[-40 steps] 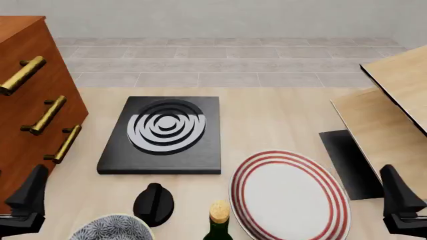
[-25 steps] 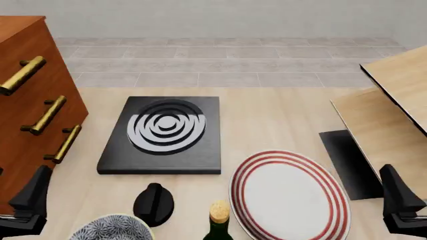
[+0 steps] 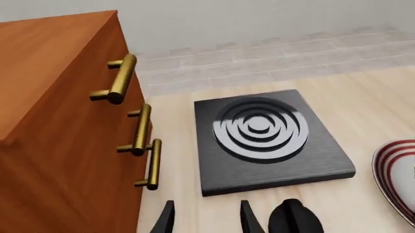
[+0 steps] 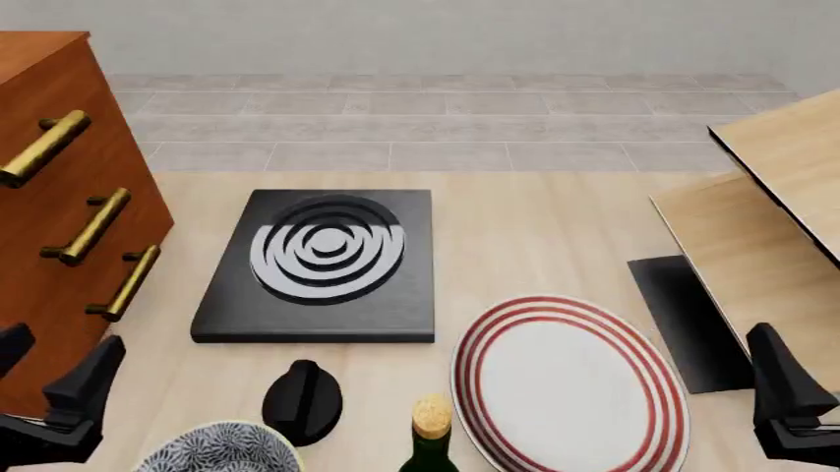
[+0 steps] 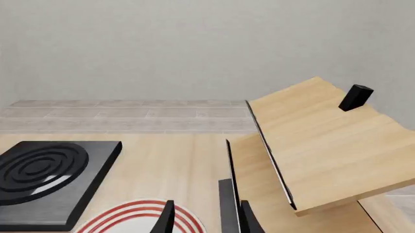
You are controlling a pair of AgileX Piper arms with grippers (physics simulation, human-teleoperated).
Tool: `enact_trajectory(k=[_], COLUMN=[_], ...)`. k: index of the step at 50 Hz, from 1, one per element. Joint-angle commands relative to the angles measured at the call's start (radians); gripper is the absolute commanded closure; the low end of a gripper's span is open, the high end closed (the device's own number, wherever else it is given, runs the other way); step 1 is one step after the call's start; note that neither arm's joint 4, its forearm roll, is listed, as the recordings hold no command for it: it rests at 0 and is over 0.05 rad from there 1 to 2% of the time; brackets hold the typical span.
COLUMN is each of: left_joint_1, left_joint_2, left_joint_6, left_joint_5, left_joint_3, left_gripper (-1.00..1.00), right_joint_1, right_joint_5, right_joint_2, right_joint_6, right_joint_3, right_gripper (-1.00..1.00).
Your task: Put the bowl on the top of the cabinet.
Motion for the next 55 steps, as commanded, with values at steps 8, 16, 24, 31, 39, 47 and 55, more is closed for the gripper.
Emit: enact_trajectory(k=[8,16,24,31,39,47,55], left_joint_1=[-0.027,-0.048,-0.080,-0.099,-0.118,-0.129,-0.147], left_joint_2=[0.018,0.044,0.082,0.080,0.091,0.086,0.116], left_joint_6=[0.012,0.031,0.040,0.072,0.065,0.101,0.096], left_joint_5=[0.245,0.313,0.368,0.412,0.470,0.469,0.493], left_joint_3=[-0.121,-0.158,-0.205,-0.211,-0.241,-0.183,-0.187], left_gripper=[-1.00,-1.00,-1.00,-1.00,-1.00,-1.00,-1.00], right_joint_1=[0.000,0.000,0.000,0.000,0.000,0.000,0.000], right_joint_5=[0.000,0.000,0.000,0.000,0.000,0.000,0.000], right_joint_2=[0.000,0.000,0.000,0.000,0.000,0.000,0.000], right_joint_6=[0.000,0.000,0.000,0.000,0.000,0.000,0.000], right_joint_3=[0.000,0.000,0.000,0.000,0.000,0.000,0.000], right_gripper=[-1.00,-1.00,-1.00,-1.00,-1.00,-1.00,-1.00])
